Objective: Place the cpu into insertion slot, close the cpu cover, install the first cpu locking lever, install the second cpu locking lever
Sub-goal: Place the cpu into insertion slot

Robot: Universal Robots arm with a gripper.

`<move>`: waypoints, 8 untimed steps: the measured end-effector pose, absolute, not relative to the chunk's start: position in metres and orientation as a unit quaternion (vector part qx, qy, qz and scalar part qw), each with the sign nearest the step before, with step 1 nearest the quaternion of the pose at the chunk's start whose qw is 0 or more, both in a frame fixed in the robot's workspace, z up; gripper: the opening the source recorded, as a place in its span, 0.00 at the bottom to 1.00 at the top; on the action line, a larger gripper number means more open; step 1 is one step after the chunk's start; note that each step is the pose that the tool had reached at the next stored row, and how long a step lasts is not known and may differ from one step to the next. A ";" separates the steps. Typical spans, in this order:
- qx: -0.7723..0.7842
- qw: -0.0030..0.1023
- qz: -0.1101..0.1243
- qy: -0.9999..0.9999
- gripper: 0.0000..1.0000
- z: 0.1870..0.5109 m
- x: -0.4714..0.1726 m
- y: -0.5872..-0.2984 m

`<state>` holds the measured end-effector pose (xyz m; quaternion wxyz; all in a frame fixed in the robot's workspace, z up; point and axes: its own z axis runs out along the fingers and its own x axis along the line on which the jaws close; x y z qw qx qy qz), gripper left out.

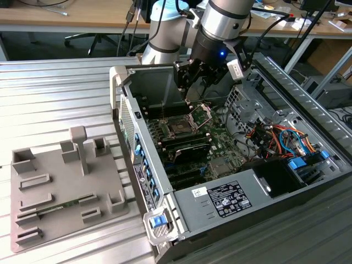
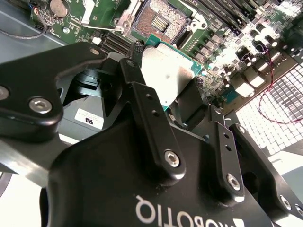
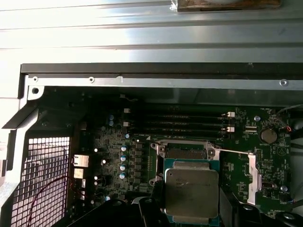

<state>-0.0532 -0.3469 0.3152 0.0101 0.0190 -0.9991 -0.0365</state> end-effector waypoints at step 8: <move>0.019 0.010 -0.036 -0.999 0.55 0.313 -0.053 -0.347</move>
